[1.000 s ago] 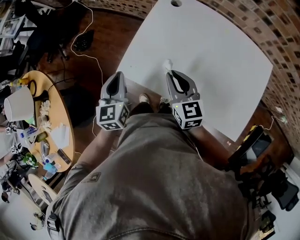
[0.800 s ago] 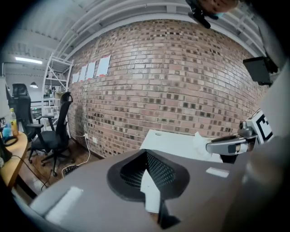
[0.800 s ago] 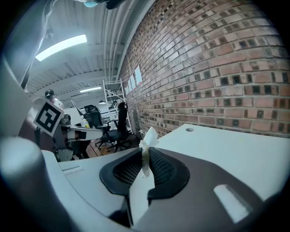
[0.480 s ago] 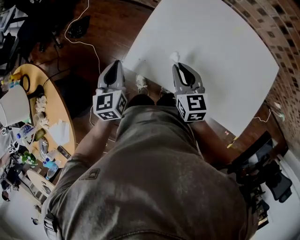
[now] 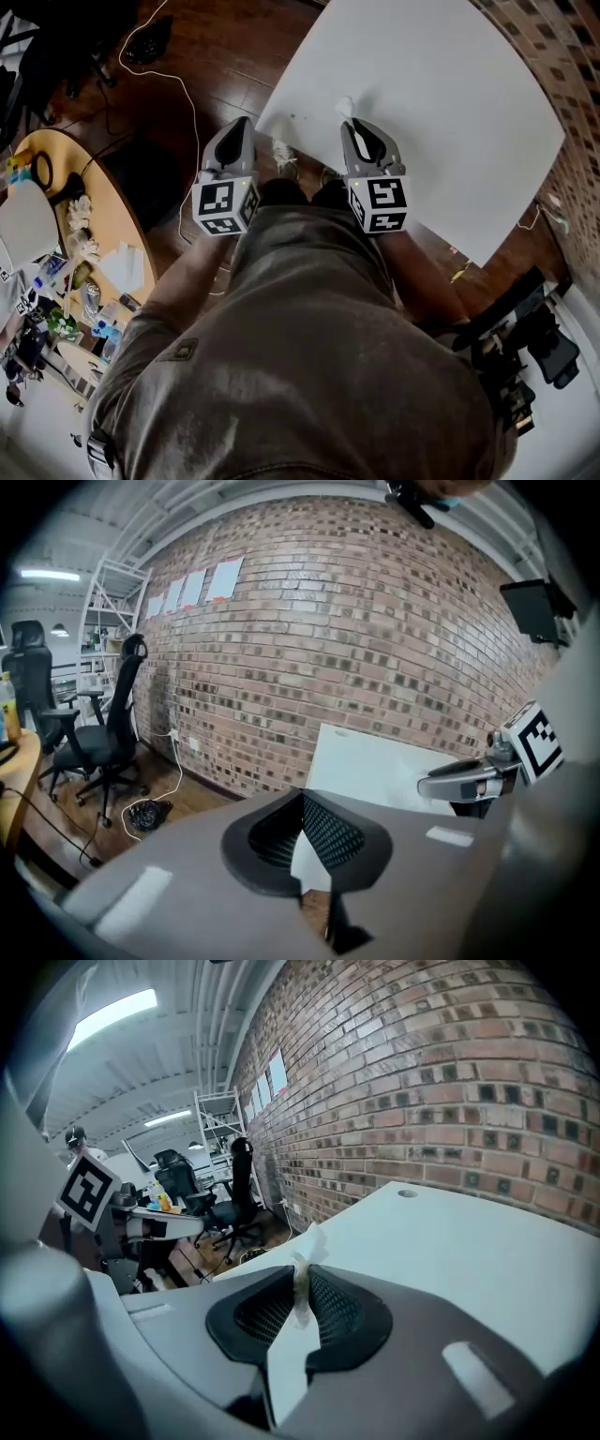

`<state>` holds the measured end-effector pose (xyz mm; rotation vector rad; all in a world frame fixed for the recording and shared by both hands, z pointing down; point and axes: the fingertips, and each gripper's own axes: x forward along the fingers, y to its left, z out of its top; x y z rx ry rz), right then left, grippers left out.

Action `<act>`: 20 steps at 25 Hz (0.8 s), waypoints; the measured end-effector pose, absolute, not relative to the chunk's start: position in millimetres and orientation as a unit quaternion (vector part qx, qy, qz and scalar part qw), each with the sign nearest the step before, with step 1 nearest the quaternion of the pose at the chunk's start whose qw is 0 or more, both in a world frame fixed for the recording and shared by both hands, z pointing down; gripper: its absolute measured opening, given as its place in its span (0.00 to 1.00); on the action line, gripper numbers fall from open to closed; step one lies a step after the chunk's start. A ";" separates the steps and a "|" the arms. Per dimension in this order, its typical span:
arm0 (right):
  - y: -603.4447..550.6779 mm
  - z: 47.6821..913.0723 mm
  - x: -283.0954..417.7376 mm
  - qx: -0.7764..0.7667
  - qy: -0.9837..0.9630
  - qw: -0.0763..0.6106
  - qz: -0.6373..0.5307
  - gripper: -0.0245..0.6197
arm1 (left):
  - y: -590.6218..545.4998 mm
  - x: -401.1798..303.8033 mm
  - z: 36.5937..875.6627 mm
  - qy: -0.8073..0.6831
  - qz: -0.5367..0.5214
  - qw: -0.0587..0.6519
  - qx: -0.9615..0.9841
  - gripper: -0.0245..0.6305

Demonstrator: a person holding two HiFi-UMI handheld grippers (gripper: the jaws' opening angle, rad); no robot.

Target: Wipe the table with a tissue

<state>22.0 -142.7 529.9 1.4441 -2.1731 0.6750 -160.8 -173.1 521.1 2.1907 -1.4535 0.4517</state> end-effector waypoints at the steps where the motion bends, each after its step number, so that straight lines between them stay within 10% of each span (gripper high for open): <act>1: -143.0 534.8 20.6 0.523 -0.783 0.228 0.248 0.14 | -173.9 -161.4 524.1 -0.526 0.166 0.236 0.800 0.04; 20: -144.9 592.1 -9.0 0.506 -0.742 0.334 0.285 0.14 | -182.8 -190.1 550.4 -0.489 0.182 0.262 0.812 0.04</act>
